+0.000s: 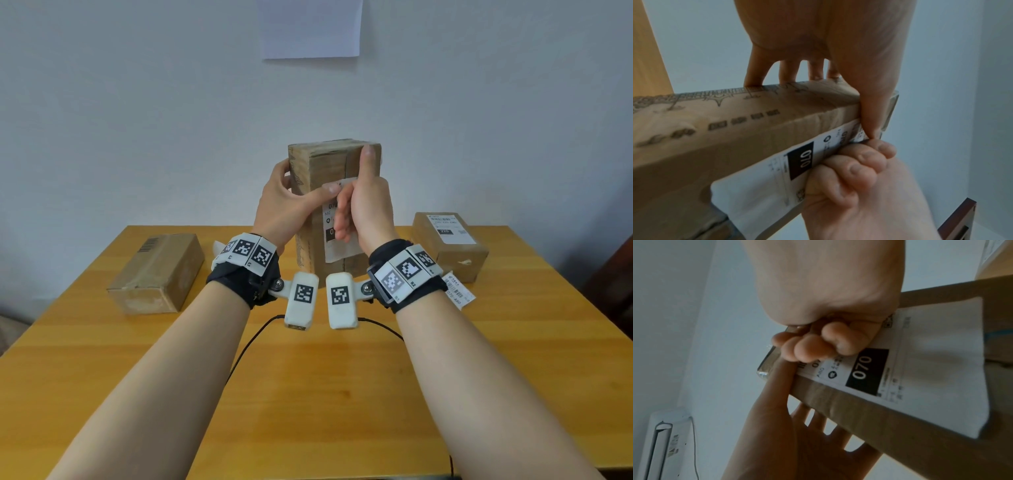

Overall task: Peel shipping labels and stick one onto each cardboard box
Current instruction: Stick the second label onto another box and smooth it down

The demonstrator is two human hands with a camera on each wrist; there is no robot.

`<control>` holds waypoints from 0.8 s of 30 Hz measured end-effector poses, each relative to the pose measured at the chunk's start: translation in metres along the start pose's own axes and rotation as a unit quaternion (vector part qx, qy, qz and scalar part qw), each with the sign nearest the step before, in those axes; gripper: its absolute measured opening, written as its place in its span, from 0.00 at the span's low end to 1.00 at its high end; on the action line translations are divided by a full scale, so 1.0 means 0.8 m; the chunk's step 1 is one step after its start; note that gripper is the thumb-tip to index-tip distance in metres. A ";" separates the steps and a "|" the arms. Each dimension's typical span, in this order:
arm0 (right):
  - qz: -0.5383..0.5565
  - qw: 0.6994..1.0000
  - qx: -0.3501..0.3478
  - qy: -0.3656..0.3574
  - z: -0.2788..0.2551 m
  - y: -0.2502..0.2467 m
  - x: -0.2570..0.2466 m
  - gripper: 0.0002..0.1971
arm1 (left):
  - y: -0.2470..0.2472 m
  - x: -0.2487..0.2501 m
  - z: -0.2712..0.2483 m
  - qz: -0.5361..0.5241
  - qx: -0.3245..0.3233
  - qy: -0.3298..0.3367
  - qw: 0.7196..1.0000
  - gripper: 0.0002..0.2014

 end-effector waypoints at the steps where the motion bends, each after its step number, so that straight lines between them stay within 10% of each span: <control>1: 0.006 1.000 -0.001 -0.003 0.000 -0.002 -0.001 0.47 | 0.000 0.000 0.000 0.005 -0.002 0.002 1.000 0.40; 15: 0.217 0.967 0.096 -0.089 0.013 -0.036 -0.013 0.37 | -0.003 -0.014 -0.007 0.015 -0.016 -0.012 1.000 0.49; 24: 0.304 0.950 0.001 -0.063 0.020 -0.040 0.013 0.36 | 0.003 -0.033 -0.009 -0.051 -0.003 -0.114 0.992 0.43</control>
Point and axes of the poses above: each hand's wrist, its own z-axis towards the middle knuckle, its own y-axis out of the palm, x = y × z, the point moved 2 cm from there along z, towards the middle knuckle, and after that the axes turned 6 degrees about -x, right-handed, at the moved point
